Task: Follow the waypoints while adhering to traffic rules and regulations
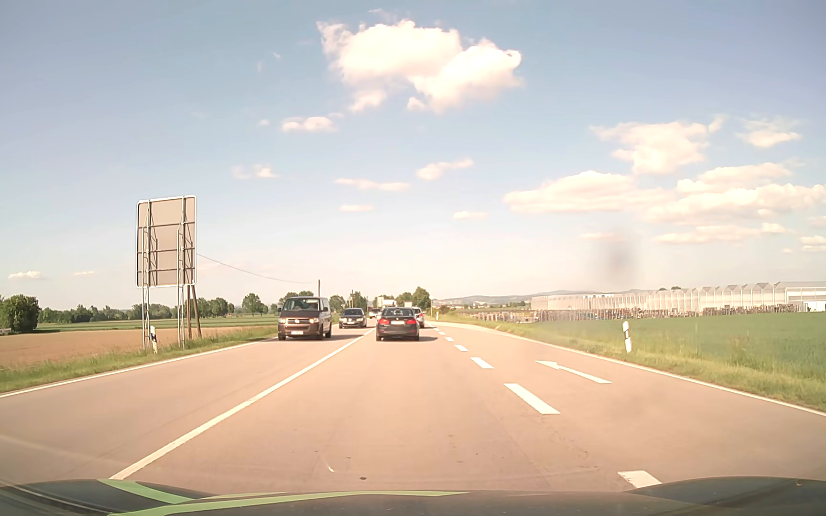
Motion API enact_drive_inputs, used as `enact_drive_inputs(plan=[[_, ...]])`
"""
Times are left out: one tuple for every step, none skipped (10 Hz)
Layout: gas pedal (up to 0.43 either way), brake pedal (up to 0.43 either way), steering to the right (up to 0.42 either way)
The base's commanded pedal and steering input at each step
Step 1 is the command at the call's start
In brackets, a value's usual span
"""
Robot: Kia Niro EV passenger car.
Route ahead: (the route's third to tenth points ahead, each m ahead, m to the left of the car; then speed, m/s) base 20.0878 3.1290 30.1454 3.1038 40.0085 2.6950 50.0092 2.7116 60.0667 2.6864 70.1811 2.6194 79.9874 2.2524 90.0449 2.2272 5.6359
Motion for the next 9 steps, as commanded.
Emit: enact_drive_inputs(plan=[[0.067,0.0,0.0],[0.067,0.0,0.0],[0.067,0.0,0.0],[0.067,0.0,0.0],[0.067,0.0,0.0],[0.067,0.0,0.0],[0.067,0.0,0.0],[0.067,0.0,0.0],[0.067,0.0,0.0]])
